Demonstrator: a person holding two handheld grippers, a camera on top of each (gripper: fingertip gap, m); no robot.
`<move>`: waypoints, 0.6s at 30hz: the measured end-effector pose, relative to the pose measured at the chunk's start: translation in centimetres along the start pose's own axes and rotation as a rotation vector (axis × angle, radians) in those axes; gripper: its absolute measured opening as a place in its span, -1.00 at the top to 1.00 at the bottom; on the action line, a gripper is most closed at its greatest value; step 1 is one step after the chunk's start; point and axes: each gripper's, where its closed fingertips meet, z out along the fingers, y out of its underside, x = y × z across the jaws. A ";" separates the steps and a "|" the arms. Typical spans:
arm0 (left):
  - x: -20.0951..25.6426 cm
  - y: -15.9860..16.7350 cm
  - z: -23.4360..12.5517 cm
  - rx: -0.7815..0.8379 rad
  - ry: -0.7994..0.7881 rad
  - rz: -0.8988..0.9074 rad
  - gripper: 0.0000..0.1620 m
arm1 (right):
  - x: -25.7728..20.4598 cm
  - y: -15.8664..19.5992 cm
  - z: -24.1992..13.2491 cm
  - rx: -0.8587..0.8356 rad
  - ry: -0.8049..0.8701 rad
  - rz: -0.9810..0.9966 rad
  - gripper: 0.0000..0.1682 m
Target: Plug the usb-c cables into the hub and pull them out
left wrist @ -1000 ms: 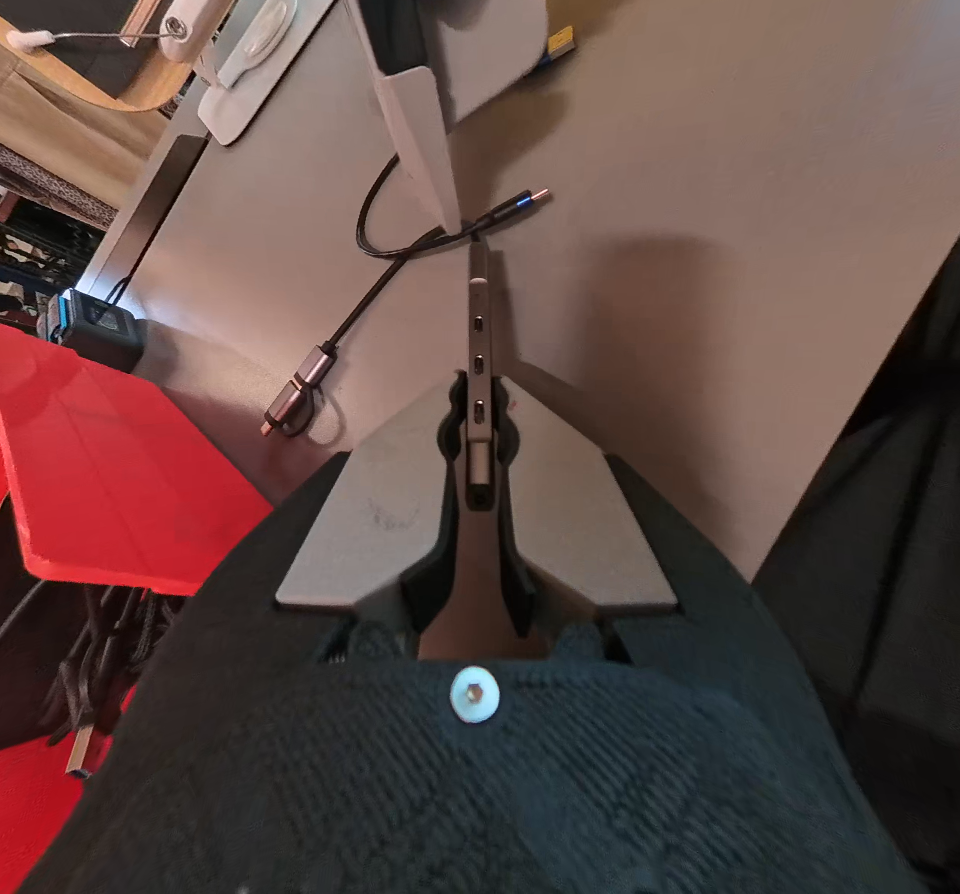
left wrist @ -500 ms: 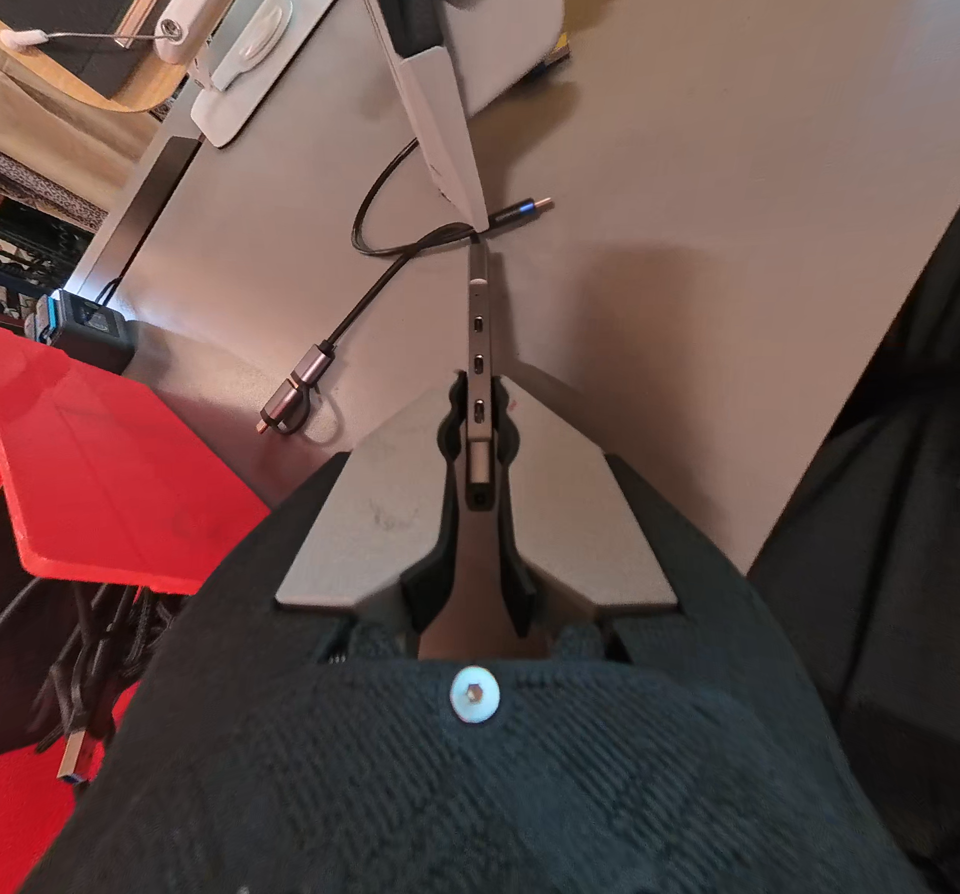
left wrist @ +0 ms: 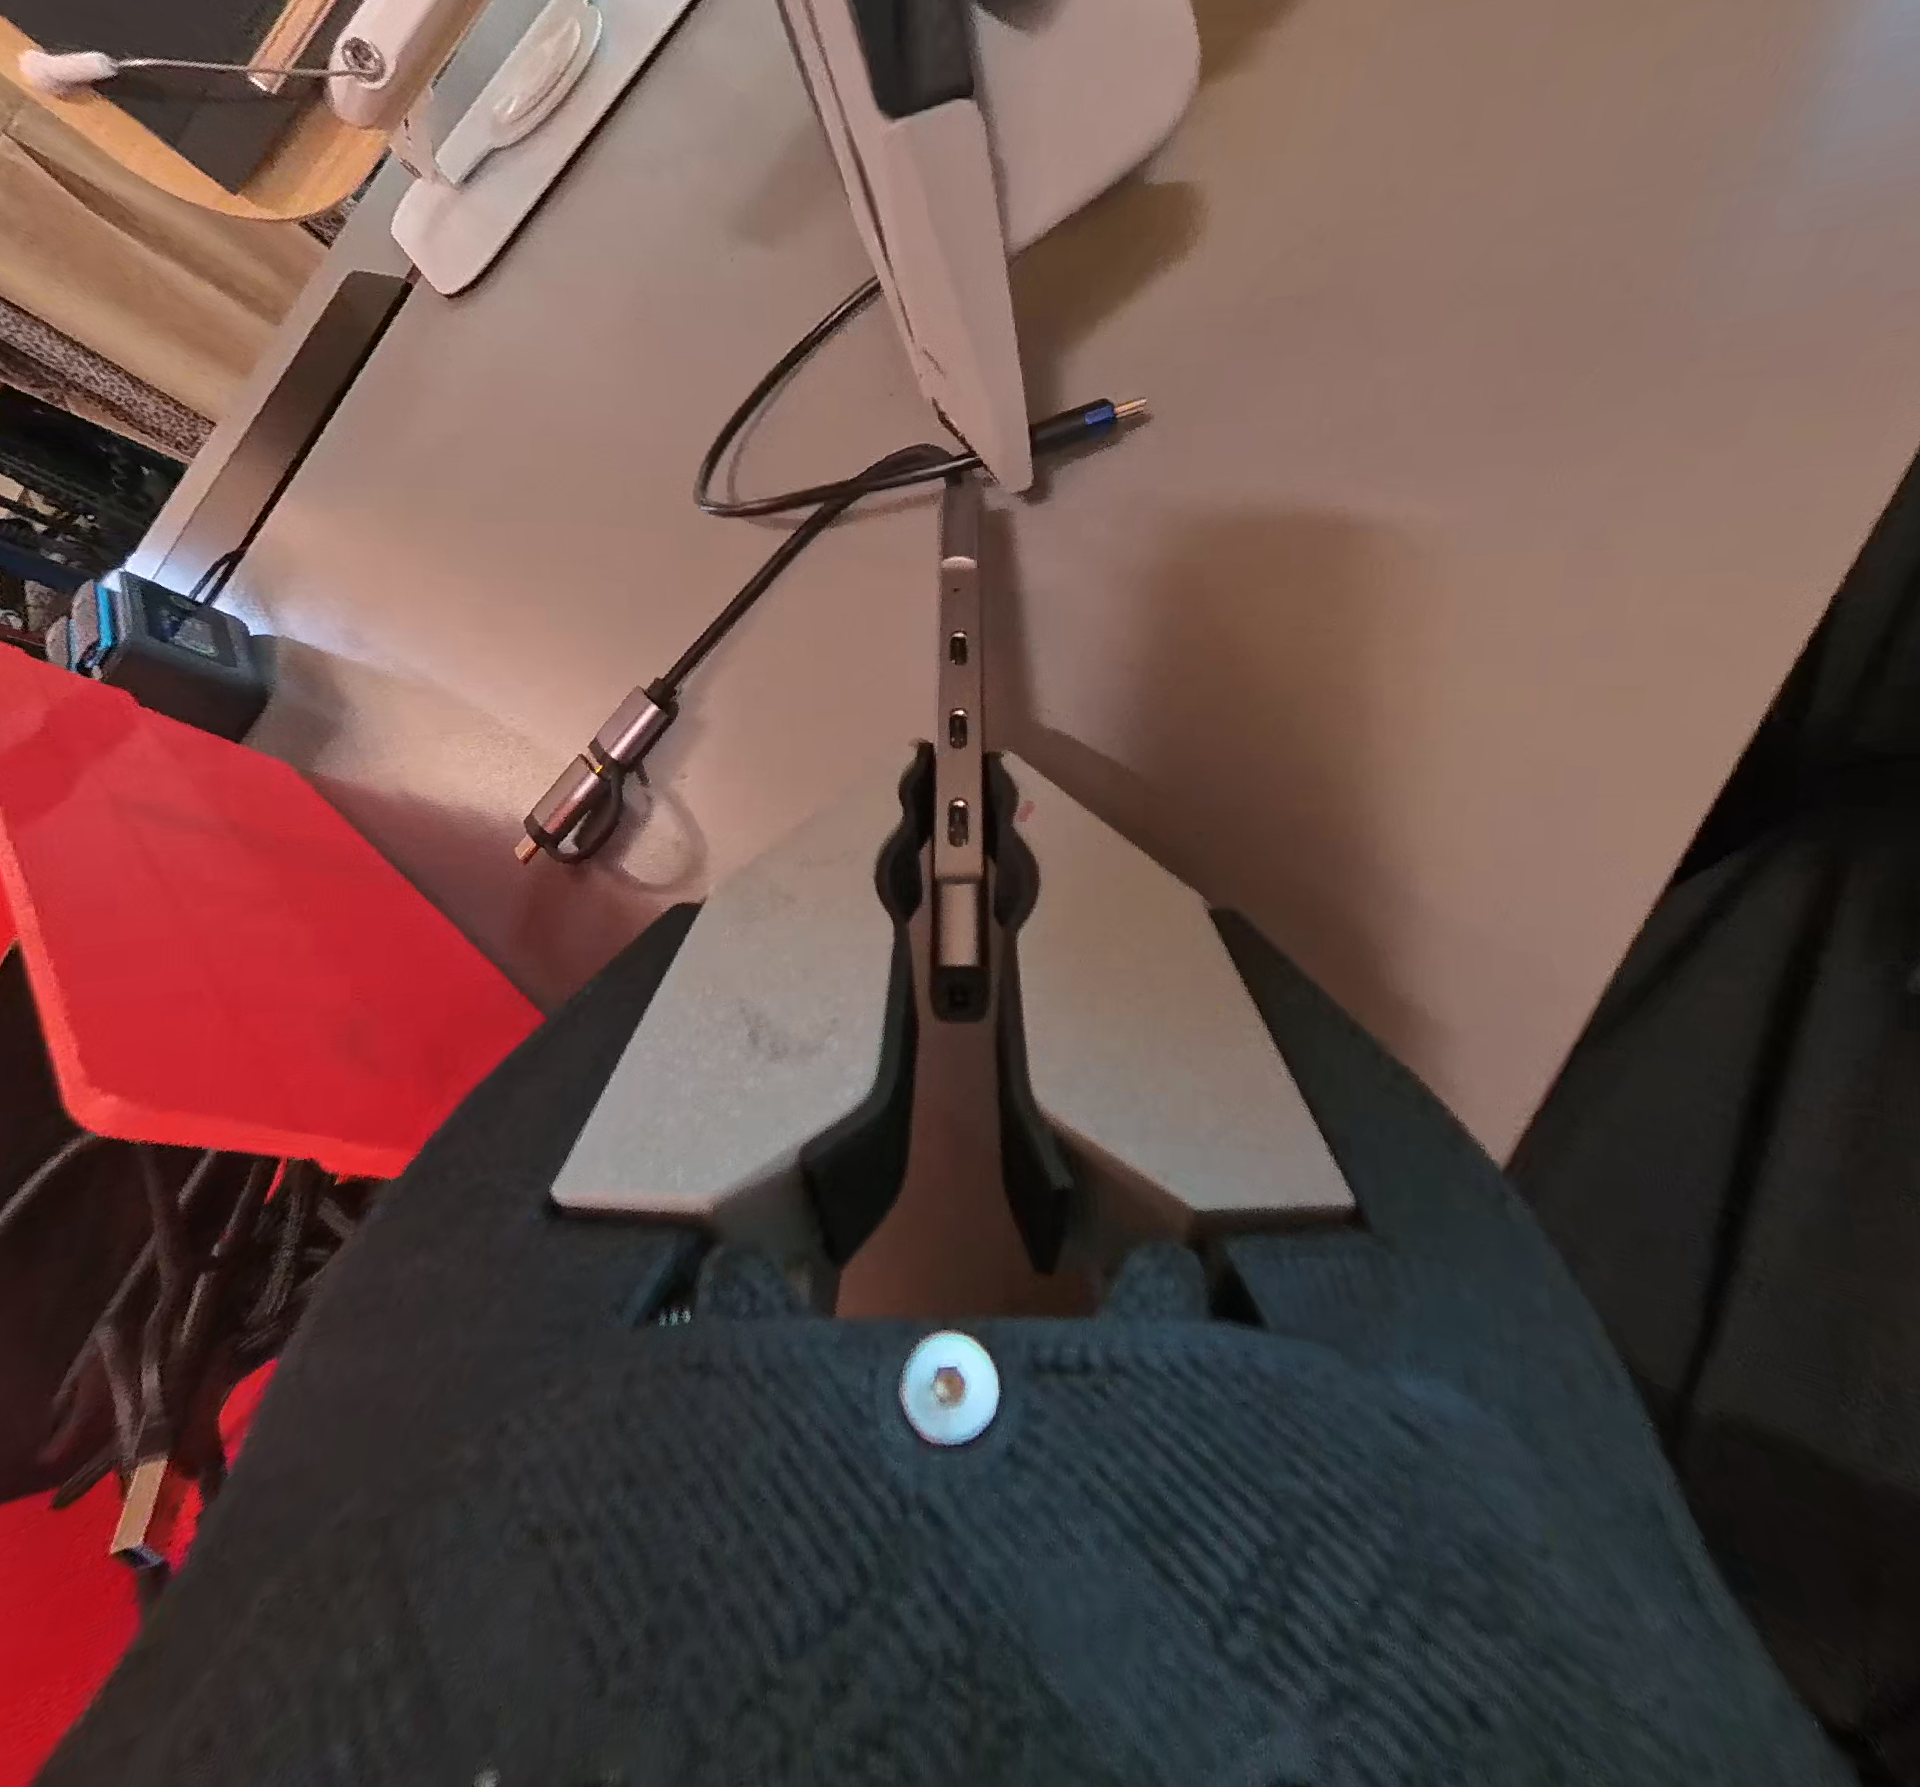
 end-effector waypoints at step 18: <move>-5.5 -8.2 2.0 0.305 -0.175 -0.252 0.92 | -6.1 -6.9 -12.1 1.316 0.365 -0.217 0.97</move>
